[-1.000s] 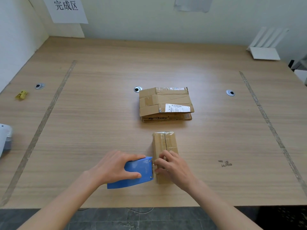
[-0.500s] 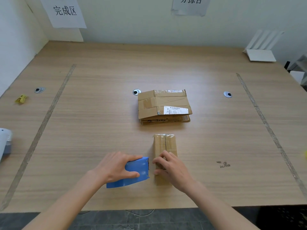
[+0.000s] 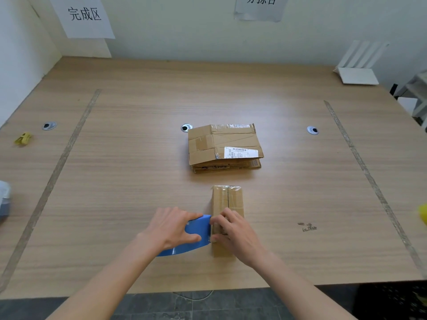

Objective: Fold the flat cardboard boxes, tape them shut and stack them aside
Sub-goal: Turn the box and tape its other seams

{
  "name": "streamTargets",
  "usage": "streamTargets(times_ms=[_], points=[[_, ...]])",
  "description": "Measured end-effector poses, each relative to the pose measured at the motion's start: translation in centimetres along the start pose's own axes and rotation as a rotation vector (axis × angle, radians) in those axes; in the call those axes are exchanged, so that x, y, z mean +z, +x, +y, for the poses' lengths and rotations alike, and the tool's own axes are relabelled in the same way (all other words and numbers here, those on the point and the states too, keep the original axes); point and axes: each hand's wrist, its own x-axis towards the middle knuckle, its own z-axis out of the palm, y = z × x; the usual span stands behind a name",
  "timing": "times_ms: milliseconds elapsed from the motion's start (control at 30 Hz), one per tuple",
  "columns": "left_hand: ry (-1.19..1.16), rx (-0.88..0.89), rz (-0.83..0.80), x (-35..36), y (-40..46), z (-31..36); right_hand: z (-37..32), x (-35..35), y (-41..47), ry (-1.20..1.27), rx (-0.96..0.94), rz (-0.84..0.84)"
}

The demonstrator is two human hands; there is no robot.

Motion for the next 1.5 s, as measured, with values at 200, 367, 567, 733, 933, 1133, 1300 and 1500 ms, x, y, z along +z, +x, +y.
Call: streamTargets(times_ms=[200,367,567,733,933,1133,1300,1500], points=[[0.061,0.021,0.017,-0.3,0.2,0.9,-0.3,-0.2,0.1,0.037,0.044,0.003],[0.143,0.056,-0.044,-1.7,1.1,1.7,-0.7,-0.4,0.3,0.035,0.066,-0.002],[0.141,-0.014,-0.13,1.9,-0.7,0.9,-0.5,-0.4,0.3,0.011,0.058,-0.023],[-0.013,-0.084,-0.032,3.7,-3.0,-2.3,-0.1,0.1,0.0,0.02,0.076,0.016],[-0.061,-0.061,0.105,0.8,-4.4,-5.1,-2.4,1.4,1.0,-0.073,0.214,0.164],[-0.066,-0.055,0.176,-0.5,-4.9,-6.2,-3.6,1.7,2.1,-0.253,0.283,0.16],[-0.067,-0.06,0.2,-0.4,-5.3,-6.8,-2.5,1.6,0.9,-0.245,0.165,0.13],[-0.09,-0.044,0.214,-1.3,-5.5,-7.4,-1.7,1.4,-0.3,-0.354,0.046,0.172]])
